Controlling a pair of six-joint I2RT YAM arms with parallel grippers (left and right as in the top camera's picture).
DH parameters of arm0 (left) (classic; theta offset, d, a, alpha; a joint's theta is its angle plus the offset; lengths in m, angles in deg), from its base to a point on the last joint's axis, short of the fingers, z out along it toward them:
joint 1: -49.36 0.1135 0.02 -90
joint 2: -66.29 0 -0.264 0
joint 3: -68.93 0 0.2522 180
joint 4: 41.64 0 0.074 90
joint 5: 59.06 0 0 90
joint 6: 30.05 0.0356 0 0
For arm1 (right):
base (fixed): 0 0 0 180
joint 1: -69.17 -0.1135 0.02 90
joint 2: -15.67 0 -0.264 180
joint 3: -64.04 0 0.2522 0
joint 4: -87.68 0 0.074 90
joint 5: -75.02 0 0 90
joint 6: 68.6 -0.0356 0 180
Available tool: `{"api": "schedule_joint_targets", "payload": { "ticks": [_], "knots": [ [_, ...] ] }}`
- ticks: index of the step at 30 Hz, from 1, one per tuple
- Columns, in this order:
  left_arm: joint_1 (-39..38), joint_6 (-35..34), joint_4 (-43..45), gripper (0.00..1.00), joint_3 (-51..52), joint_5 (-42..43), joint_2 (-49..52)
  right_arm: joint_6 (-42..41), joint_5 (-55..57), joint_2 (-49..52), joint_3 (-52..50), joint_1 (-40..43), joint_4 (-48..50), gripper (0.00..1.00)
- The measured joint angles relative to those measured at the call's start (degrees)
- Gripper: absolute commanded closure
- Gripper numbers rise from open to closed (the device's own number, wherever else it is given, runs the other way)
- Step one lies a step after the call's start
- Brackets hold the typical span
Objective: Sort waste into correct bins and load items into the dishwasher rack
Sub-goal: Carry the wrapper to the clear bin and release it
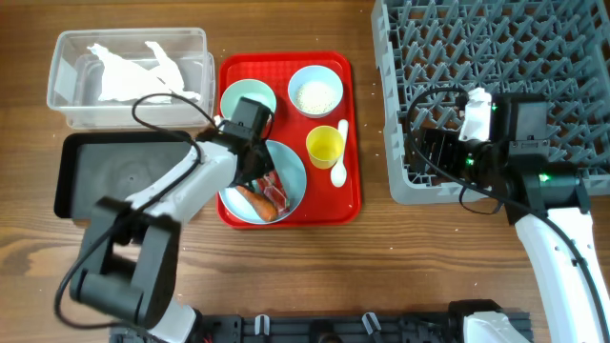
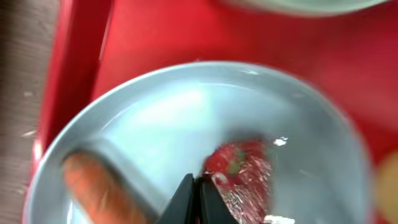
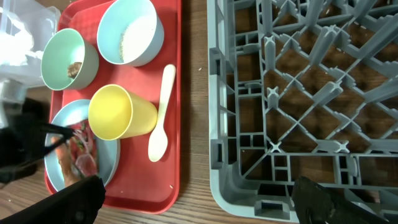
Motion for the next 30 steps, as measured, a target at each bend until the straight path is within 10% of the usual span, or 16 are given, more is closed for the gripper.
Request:
{"api": "schedule_joint_targets", "payload": {
  "ticks": [9,18,19,22,24,30],
  "knots": [
    [9.5,0.0,6.3,0.96,-11.4,-1.7,-17.2,0.0,0.0,0.0,0.0,0.0,0.1,0.0],
    [28.2,0.0,24.1,0.96,-11.3,-3.4,-9.3,0.0,0.0,0.0,0.0,0.0,0.8,0.0],
    [28.9,0.0,26.9,0.91,-11.4,-3.4,-7.4,0.0,0.0,0.0,0.0,0.0,0.9,0.0],
    [30.0,0.4,31.5,0.26,-11.3,-3.4,-1.1,-0.2,0.0,0.0,0.0,0.0,0.8,0.0],
    [30.0,0.4,32.7,0.0,-11.4,-3.4,2.6,-0.2,0.0,0.0,0.0,0.0,0.4,0.0],
    [30.0,0.4,32.6,0.0,-11.1,-2.5,5.2,-0.2,0.0,0.0,0.0,0.0,0.0,0.0]
  ]
}}
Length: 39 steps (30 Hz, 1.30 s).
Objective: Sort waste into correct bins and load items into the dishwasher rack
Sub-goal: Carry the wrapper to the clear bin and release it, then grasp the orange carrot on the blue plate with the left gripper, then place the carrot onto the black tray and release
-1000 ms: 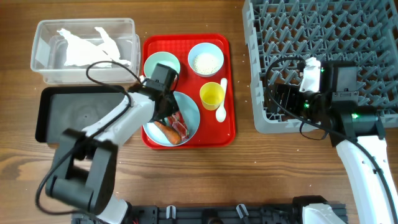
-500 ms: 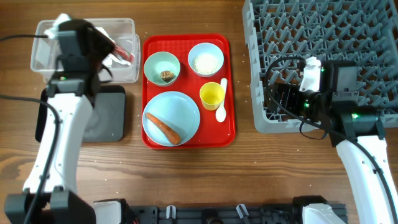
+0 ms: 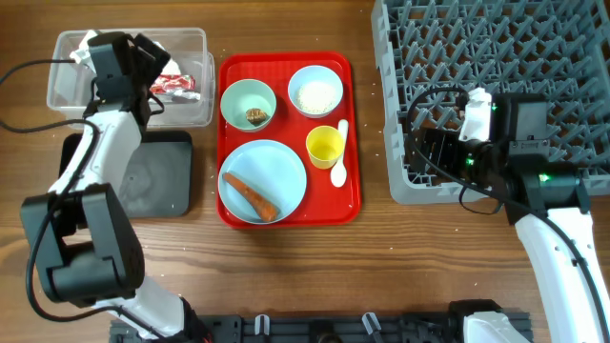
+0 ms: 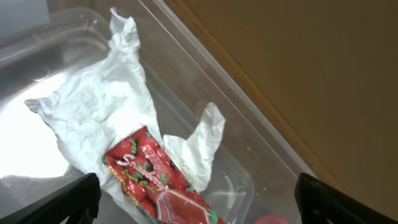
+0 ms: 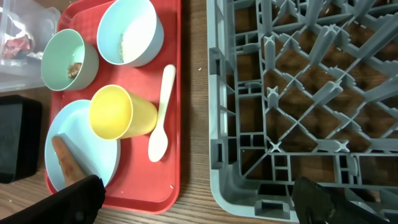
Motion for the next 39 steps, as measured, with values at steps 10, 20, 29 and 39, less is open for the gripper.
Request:
{"api": "schedule_joint_targets", "payload": {
  "ticks": [10,20,29,39],
  "knots": [
    [-5.7,-0.5,-36.7,0.0,-0.5,8.7,-23.6,0.0,0.0,0.0,0.0,0.0,1.0,0.0],
    [-22.6,-18.5,-49.4,0.28,13.7,10.5,-26.2,0.0,0.0,0.0,0.0,0.0,2.6,0.0],
    [-25.2,-22.7,-34.2,0.29,25.3,10.6,-23.8,0.0,0.0,0.0,0.0,0.0,2.6,0.0],
    [-25.2,-19.0,-24.2,0.82,24.6,10.6,-12.2,0.0,0.0,0.0,0.0,0.0,2.5,0.0]
  ]
}}
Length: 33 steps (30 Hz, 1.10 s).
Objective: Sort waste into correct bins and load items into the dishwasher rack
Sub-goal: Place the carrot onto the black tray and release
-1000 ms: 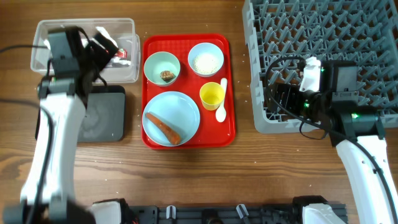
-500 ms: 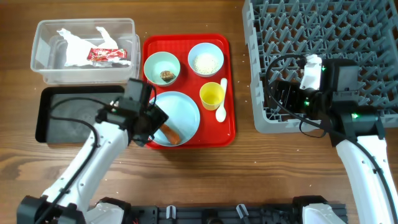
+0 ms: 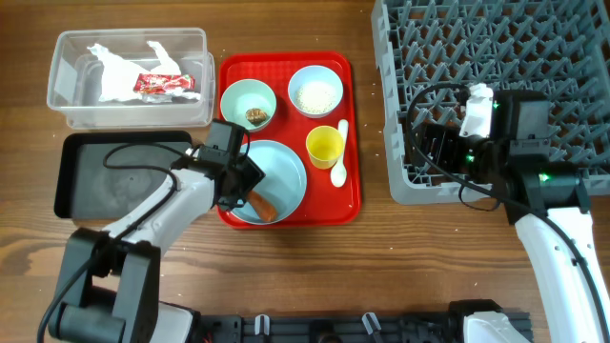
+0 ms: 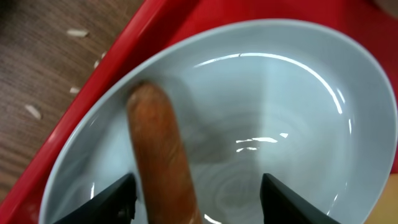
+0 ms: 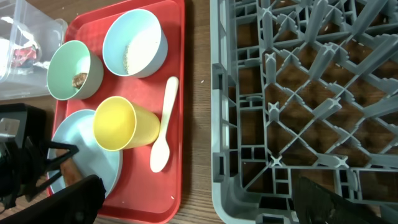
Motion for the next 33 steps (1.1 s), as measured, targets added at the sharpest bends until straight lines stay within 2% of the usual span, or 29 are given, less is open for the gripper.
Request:
{"api": "schedule_joint_targets", "payload": {
  "ticks": [1,2,10,15,20,25,26,28,33],
  "knots": [
    [0.0,0.3,0.2,0.92,-0.1,-0.1,0.5,0.0,0.0,0.0,0.0,0.0,0.0,0.0],
    [0.0,0.7,0.1,0.96,-0.1,-0.1,0.8,0.0,0.0,0.0,0.0,0.0,0.0,0.0],
    [0.0,2.9,-1.4,0.96,-1.3,0.3,1.0,0.0,0.0,0.0,0.0,0.0,0.0,0.0],
    [2.2,7.5,-14.1,0.96,-8.2,1.6,0.5,0.0,0.0,0.0,0.0,0.0,0.0,0.0],
    [9.2,12.1,-24.7,0.96,-20.4,2.1,-4.9,0.0,0.0,0.0,0.0,0.0,0.1,0.0],
    [18.3,14.4,-32.5,0.96,-22.8,-0.2,-9.6,0.0,0.0,0.0,0.0,0.0,0.0,0.0],
    [18.8,14.6,-32.9,0.96,-22.7,-0.5,-9.6,0.0,0.0,0.0,0.0,0.0,0.0,0.0],
    [25.1,14.9,-32.4,0.96,-22.0,-3.6,-8.7,0.0,0.0,0.0,0.0,0.0,0.0,0.0],
    [34.7,15.0,-23.9,0.96,-18.3,-5.7,-5.8,0.0,0.0,0.0,0.0,0.0,-0.2,0.0]
  ]
}}
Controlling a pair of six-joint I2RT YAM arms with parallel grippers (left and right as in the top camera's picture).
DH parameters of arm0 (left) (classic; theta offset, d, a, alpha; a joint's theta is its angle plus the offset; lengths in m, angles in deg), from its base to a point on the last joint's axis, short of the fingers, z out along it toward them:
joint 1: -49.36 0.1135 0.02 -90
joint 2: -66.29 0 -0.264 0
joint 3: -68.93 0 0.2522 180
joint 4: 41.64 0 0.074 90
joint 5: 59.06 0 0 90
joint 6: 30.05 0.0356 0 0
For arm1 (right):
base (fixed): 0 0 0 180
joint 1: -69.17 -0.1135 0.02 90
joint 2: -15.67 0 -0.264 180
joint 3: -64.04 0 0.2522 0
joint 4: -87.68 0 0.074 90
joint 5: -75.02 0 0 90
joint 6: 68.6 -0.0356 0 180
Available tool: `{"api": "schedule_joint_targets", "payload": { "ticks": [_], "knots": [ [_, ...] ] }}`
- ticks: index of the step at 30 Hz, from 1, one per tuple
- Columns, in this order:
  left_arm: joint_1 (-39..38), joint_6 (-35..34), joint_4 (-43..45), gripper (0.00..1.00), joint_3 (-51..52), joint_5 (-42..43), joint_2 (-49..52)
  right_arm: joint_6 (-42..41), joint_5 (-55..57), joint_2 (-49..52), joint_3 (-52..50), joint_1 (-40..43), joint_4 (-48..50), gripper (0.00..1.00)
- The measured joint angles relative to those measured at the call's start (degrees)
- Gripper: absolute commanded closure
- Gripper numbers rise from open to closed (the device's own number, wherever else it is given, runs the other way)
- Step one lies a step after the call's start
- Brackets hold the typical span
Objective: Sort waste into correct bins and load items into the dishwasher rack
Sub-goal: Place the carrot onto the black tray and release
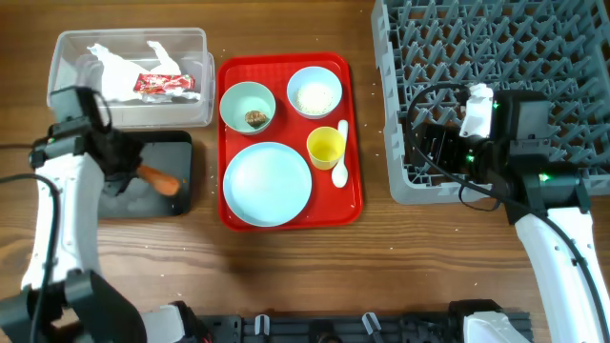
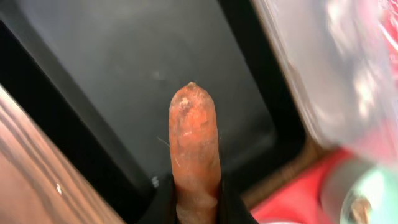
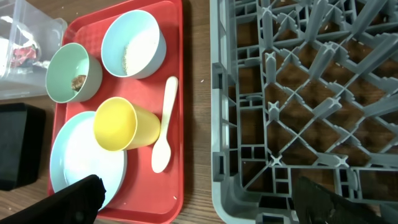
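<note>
My left gripper point(image 1: 140, 172) is shut on an orange carrot piece point(image 1: 162, 180) and holds it over the black bin point(image 1: 100, 198). In the left wrist view the carrot point(image 2: 194, 140) sticks out from between the fingers above the bin's dark floor point(image 2: 118, 87). On the red tray point(image 1: 286, 213) sit an empty pale blue plate point(image 1: 267, 183), a green bowl point(image 1: 248, 105) with scraps, a blue bowl point(image 1: 315, 93), a yellow cup point(image 1: 325, 146) and a white spoon point(image 1: 341, 164). Over the front left corner of the grey rack point(image 1: 496, 67) my right gripper point(image 1: 431, 152) stands open and empty.
The clear bin point(image 1: 67, 105) behind the black one holds white tissue point(image 1: 114, 71) and a red wrapper point(image 1: 164, 85). The right wrist view takes in the tray's dishes and the rack's grid point(image 3: 298, 93), with bare wood between them.
My left gripper was open at the carrot on the plate. Now it is shut on the carrot over the black bin, and the plate is bare. The right arm has not moved.
At first my left gripper was shut at the red wrapper on the plate. Then it stood open over the clear bin with the wrapper lying inside. It was back at the plate beside the carrot, and now holds the carrot over the black bin.
</note>
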Motion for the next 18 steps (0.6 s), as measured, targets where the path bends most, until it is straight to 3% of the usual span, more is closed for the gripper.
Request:
{"api": "schedule_joint_targets", "payload": {
  "ticks": [3,6,10,11,12,13,16,18],
  "knots": [
    [4.5,-0.2,5.0,0.92,3.1,-0.5,3.6,0.0,0.0,0.0,0.0,0.0,-0.2,0.0],
    [6.5,-0.3,9.4,0.76,4.7,-0.7,7.7,0.0,0.0,0.0,0.0,0.0,-0.2,0.0],
    [6.8,-0.4,11.5,0.64,4.7,-0.6,12.9,0.0,0.0,0.0,0.0,0.0,-0.3,0.0],
    [6.8,-0.4,11.7,0.54,4.7,-0.6,13.7,0.0,0.0,0.0,0.0,0.0,-0.4,0.0],
    [6.8,-0.5,11.7,0.28,4.7,-0.6,14.3,-0.2,0.0,0.0,0.0,0.0,-0.4,0.0],
    [6.8,-0.5,11.7,0.2,4.8,-0.6,14.6,-0.4,0.0,0.0,0.0,0.0,-0.4,0.0],
    [6.8,1.0,9.8,0.01,4.4,1.3,14.7,-1.0,-0.4,0.0,0.0,0.0,-0.1,0.0],
    [6.8,2.8,7.0,0.0,3.2,3.2,14.7,-1.2,-0.6,0.0,0.0,0.0,-0.1,0.0]
  ]
}}
